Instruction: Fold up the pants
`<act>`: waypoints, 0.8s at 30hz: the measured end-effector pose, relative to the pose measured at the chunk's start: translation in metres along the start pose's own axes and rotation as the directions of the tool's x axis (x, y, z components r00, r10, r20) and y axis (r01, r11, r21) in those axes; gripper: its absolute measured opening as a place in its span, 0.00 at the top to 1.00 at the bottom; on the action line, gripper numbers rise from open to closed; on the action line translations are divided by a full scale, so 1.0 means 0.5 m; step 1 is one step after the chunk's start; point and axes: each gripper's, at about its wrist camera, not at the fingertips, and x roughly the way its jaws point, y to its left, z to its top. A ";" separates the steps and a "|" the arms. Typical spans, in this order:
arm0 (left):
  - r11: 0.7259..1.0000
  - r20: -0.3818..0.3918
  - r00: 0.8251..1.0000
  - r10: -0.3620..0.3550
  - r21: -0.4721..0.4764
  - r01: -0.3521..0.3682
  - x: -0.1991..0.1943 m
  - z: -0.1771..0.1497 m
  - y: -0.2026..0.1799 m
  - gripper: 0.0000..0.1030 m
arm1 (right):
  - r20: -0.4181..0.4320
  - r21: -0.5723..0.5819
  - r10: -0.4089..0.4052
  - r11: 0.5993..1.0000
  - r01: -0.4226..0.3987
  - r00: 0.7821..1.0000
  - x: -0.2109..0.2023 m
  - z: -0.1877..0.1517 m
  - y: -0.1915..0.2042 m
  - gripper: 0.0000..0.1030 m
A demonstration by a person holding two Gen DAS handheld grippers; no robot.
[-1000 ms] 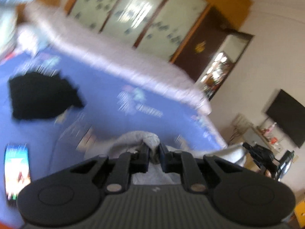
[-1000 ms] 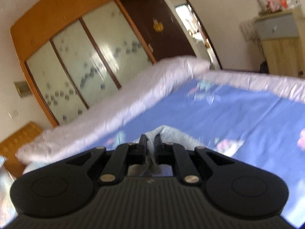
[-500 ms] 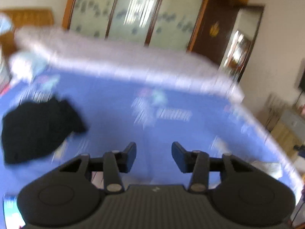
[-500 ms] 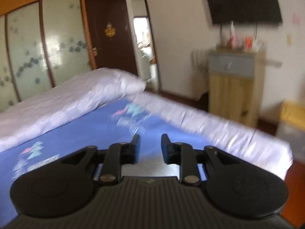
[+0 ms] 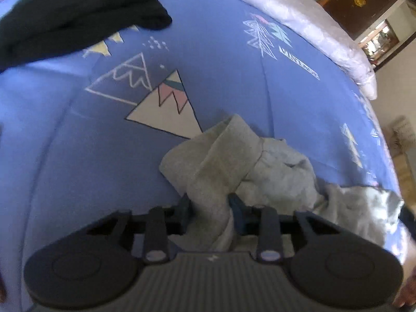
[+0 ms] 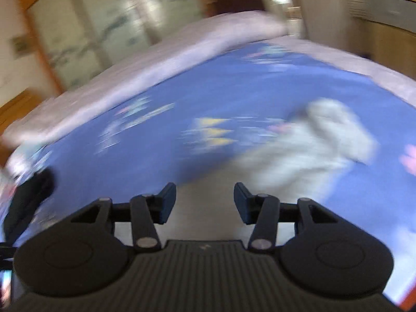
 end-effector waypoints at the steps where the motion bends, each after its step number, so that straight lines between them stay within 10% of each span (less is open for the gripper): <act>1: 1.000 0.011 1.000 -0.019 -0.006 0.019 -0.011 -0.002 0.002 0.80 | -0.041 -0.105 0.036 0.994 -0.040 0.999 0.038 0.008 0.041 0.43; 8: 0.953 0.196 0.956 -0.218 -0.168 0.251 -0.255 -0.038 0.094 0.89 | -0.293 -0.475 -0.091 0.878 -0.062 0.952 0.261 -0.048 0.165 0.41; 10: 0.950 0.245 0.943 -0.227 -0.157 0.270 -0.322 -0.063 0.102 0.93 | -0.285 -0.445 -0.027 0.889 -0.107 0.958 0.241 -0.076 0.157 0.66; 11: 0.950 0.255 0.939 -0.229 -0.150 0.273 -0.348 -0.078 0.103 0.93 | -0.282 -0.450 -0.012 0.885 -0.121 0.959 0.234 -0.082 0.160 0.96; 12: 0.951 0.255 0.940 -0.227 -0.151 0.271 -0.363 -0.087 0.102 0.93 | -0.261 -0.471 -0.025 0.876 -0.105 0.965 0.227 -0.088 0.163 0.97; 17: 0.957 0.269 0.939 -0.215 -0.134 0.258 -0.383 -0.068 0.079 0.93 | 0.047 -0.479 -0.021 0.877 0.041 0.999 0.161 -0.011 0.197 0.97; 21: 0.967 0.271 0.942 -0.200 -0.101 0.235 -0.370 -0.055 0.049 0.92 | 0.378 -0.238 0.052 0.970 0.042 0.924 0.031 0.110 0.152 0.97; 24: 0.980 0.221 0.960 -0.171 -0.061 0.189 -0.341 -0.078 0.033 0.91 | 0.476 -0.198 0.066 0.980 0.033 0.877 -0.062 0.095 0.113 0.96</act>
